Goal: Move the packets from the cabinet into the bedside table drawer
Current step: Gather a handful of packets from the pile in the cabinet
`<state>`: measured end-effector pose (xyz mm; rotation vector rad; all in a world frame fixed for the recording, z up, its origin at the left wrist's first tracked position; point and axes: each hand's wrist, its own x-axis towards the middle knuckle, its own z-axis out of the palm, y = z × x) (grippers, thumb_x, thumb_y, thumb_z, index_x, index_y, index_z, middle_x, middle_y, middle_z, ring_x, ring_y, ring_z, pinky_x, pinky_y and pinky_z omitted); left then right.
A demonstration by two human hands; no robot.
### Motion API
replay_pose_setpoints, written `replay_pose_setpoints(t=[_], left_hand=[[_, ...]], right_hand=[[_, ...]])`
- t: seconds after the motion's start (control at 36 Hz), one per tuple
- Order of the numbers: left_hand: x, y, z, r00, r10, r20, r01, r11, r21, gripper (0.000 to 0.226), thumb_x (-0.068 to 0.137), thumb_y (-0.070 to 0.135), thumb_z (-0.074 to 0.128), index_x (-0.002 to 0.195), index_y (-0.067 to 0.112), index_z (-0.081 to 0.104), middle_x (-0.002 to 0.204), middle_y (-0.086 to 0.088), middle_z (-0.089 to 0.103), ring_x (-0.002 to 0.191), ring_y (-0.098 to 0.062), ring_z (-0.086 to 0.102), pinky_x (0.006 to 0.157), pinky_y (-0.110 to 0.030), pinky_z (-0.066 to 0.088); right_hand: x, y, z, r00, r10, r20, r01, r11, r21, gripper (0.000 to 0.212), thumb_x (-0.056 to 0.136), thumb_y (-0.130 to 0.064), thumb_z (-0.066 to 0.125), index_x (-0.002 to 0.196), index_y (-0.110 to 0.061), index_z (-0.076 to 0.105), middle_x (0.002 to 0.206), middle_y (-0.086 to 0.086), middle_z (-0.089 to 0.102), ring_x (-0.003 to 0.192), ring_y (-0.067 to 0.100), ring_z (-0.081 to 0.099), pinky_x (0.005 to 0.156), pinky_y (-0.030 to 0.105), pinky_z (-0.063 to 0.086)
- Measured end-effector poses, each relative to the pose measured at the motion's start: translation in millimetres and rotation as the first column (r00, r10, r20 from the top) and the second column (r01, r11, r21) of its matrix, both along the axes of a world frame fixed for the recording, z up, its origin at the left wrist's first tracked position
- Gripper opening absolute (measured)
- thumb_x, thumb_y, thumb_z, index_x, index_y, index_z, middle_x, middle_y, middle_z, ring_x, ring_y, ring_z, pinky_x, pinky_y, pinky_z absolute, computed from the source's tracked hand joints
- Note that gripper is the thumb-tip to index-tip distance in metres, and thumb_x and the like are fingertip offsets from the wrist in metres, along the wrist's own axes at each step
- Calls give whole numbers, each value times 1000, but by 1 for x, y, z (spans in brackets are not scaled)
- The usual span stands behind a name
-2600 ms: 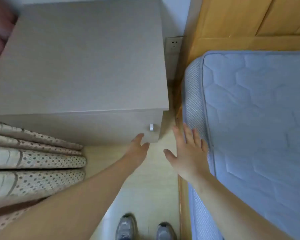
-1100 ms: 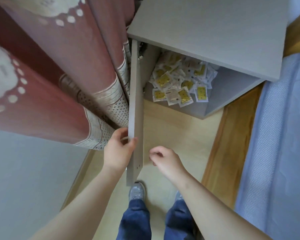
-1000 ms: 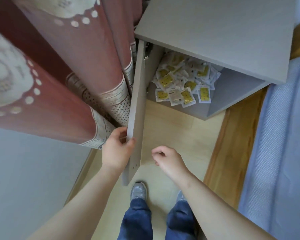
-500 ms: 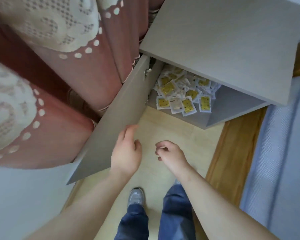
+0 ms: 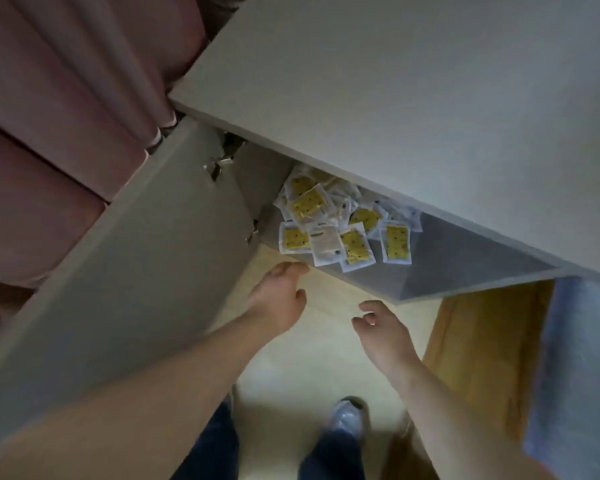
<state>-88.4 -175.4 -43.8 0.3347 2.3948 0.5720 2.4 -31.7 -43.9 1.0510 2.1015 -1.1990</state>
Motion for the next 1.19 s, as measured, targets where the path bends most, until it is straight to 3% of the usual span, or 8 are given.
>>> replay_pose_setpoints(t=[0.08, 0.19, 0.36, 0.56, 0.67, 0.78, 1.03, 1.19], left_hand=[[-19, 9, -48, 998, -52, -35, 52, 999, -5, 52, 92, 6, 39, 140, 25, 37, 148, 0, 33, 132, -22, 37, 105, -29, 35], [-48, 14, -117, 988, -101, -113, 102, 995, 5, 53, 89, 1, 38, 137, 22, 43, 145, -3, 37, 131, -24, 38, 105, -34, 36], [-98, 31, -213, 968, -60, -243, 70, 997, 31, 42, 93, 15, 45, 135, 15, 45, 144, -7, 39, 131, -26, 38, 104, -31, 36], [-121, 52, -286, 957, 25, -290, -39, 998, -41, 60, 96, 39, 41, 149, 24, 18, 159, 0, 5, 146, -21, -1, 116, -44, 7], [-120, 55, -302, 966, 31, -257, -56, 994, -89, 71, 92, 57, 40, 150, 30, 9, 159, 1, -10, 145, -25, -14, 115, -49, -4], [-124, 64, -296, 984, 52, -168, -70, 992, -101, 90, 81, 72, 42, 150, 33, -2, 157, -2, -19, 144, -28, -19, 114, -50, -7], [-147, 84, -306, 993, 82, -82, -94, 981, -167, 110, 72, 73, 57, 148, 34, -13, 154, -10, -26, 143, -36, -19, 115, -49, -6], [-126, 94, -317, 994, 44, -100, -62, 982, -176, 103, 78, 72, 50, 148, 33, -15, 154, -12, -28, 141, -37, -22, 114, -49, -9]], right_hand=[[-16, 15, -50, 1000, 19, 8, -20, 998, 62, 36, 95, -16, 47, 130, -16, 47, 131, 9, 53, 117, 25, 51, 76, 22, 32], [-45, 24, -118, 998, 38, -40, -33, 991, 131, 38, 93, -19, 50, 131, -14, 48, 132, 13, 51, 117, 30, 51, 87, 30, 40], [-97, 42, -204, 988, 39, -152, 6, 958, 285, 39, 89, -25, 55, 127, -15, 54, 134, 13, 50, 121, 33, 48, 99, 36, 41], [-122, 54, -269, 979, 44, -200, 54, 887, 459, 56, 89, -39, 54, 141, -27, 37, 152, 1, 26, 140, 25, 21, 112, 36, 17], [-109, 69, -288, 984, 10, -179, 86, 850, 520, 66, 87, -46, 56, 145, -31, 27, 159, -1, 6, 145, 24, 5, 114, 41, 8], [-92, 90, -291, 985, -113, -128, 164, 836, 523, 77, 85, -55, 55, 148, -32, 18, 159, 3, -2, 145, 27, 2, 113, 46, 10], [-124, 132, -296, 905, -373, -206, 419, 867, 270, 92, 79, -64, 55, 150, -34, 5, 158, 12, 1, 145, 31, 7, 117, 49, 9], [-128, 121, -307, 992, -124, -23, 122, 901, 415, 92, 77, -73, 49, 148, -41, 0, 159, 5, -10, 145, 30, -9, 115, 52, 0]])
